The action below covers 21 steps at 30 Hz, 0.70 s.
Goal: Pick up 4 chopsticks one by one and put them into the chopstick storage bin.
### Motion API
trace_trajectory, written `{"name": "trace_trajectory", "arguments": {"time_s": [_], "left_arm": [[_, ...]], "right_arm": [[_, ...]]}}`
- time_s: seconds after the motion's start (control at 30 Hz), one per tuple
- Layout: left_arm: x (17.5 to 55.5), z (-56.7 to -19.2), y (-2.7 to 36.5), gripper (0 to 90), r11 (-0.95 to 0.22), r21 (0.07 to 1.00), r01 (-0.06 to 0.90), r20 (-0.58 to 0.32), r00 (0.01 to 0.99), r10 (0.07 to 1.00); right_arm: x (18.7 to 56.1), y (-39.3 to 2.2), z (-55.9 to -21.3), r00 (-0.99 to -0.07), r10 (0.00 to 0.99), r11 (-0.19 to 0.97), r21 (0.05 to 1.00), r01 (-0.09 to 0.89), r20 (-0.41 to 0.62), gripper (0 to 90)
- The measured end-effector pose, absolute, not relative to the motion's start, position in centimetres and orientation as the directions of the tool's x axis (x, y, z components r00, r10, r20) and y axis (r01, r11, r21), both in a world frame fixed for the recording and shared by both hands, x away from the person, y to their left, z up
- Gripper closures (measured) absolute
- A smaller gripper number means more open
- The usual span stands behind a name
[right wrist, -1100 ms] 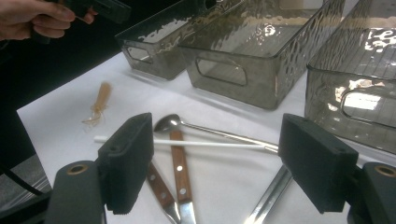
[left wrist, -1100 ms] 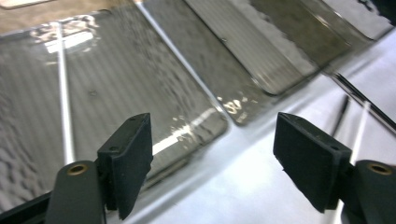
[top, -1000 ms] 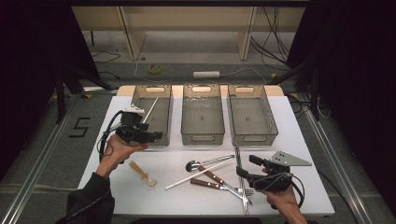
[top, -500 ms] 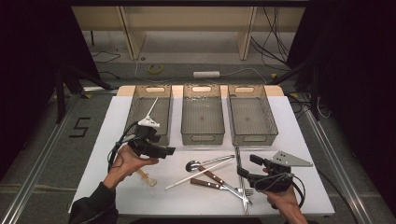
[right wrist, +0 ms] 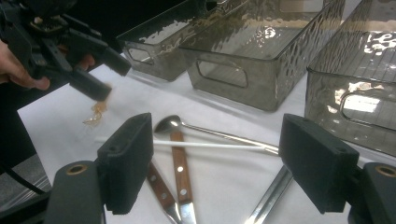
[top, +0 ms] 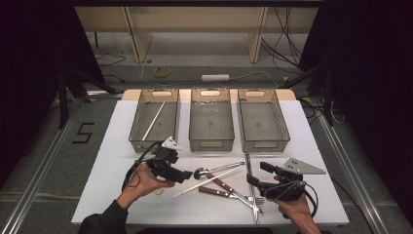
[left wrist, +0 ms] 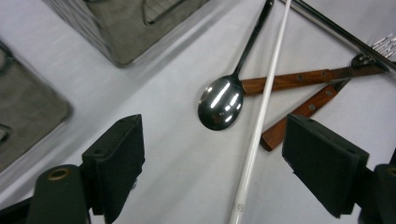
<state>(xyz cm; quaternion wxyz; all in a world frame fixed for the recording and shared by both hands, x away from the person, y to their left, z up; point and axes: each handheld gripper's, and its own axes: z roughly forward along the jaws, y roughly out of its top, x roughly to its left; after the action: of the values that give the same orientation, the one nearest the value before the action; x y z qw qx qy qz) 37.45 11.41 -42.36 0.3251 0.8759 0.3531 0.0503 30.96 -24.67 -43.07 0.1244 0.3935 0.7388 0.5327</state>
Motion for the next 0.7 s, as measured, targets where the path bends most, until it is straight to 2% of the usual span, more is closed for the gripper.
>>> {"name": "trace_trajectory", "arguments": {"time_s": [0.2,0.7], "left_arm": [[37.1,-43.0,10.8,21.8,-0.576,0.579,0.578,-0.133,0.763,0.632],[36.5,-44.2,9.9,32.1,-0.636,0.526,0.565,-0.126,0.791,0.598]], "right_arm": [[31.0,-24.7,-43.1,-0.658,0.714,0.122,0.884,0.451,0.237,27.5],[30.9,-24.7,-43.0,-0.659,0.714,0.122,0.884,0.451,0.237,27.5]]}}
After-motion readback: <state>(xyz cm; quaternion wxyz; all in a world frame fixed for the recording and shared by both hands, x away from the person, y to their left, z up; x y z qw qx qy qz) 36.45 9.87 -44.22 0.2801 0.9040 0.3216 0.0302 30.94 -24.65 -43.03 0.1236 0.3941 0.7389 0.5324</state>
